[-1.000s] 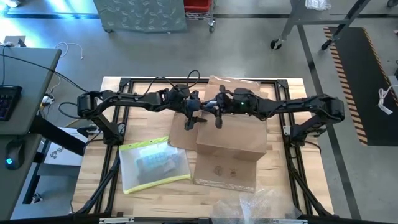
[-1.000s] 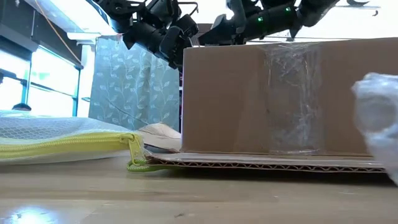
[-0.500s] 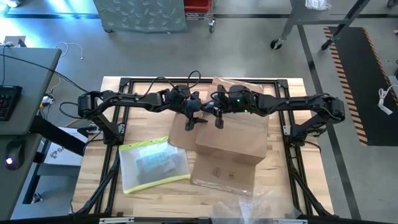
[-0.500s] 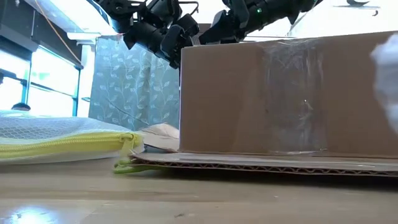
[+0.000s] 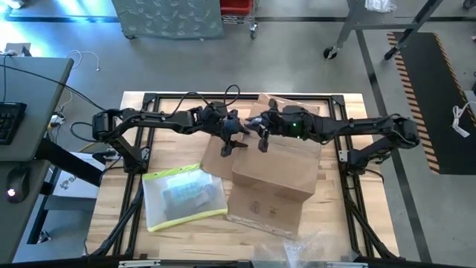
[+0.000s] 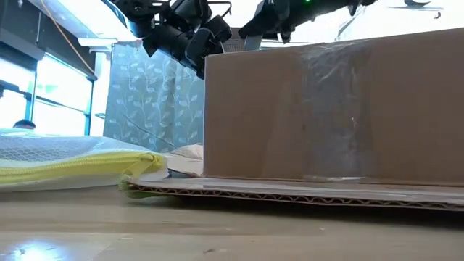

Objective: Unpack boxes
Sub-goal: Break down the cardboard box using the silver cutter until it is fully flat

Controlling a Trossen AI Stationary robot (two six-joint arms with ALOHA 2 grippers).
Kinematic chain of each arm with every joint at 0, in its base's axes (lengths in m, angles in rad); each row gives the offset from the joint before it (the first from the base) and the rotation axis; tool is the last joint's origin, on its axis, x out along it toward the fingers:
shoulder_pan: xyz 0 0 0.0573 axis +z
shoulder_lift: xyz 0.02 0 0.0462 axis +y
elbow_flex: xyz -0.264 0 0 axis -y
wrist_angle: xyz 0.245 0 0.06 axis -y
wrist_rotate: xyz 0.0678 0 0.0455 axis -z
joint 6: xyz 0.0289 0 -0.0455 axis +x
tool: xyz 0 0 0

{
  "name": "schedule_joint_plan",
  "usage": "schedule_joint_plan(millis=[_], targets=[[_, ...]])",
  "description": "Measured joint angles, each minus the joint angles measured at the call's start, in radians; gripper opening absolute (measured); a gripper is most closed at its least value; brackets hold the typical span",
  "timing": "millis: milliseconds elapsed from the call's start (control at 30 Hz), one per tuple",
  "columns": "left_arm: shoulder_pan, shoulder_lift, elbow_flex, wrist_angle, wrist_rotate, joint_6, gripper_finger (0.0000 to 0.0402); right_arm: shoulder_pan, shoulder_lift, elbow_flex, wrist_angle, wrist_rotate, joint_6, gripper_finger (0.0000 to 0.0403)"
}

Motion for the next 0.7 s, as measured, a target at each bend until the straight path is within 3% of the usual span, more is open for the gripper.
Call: schedule_joint_plan(millis=[100,267,433,700], targets=[[-0.001,0.000,0.000,-0.001,0.000,-0.002,0.0232,0.023,0.003,-0.027,0.037,0.059,0.017,0.0056],[-0.005,-0.001,0.000,-0.007,-0.002,-0.005,0.0232,0.035,0.001,-0.144,0.261,0.057,0.042,0.0056],[-0.007,-0.001,0.000,-0.010,-0.004,-0.006,0.0232,0.022,0.000,-0.244,0.462,-0.011,0.074,0.0056],[-0.008,-0.001,0.000,-0.010,-0.003,-0.006,0.0232,-0.007,-0.001,-0.354,0.622,-0.091,0.114,0.0056]])
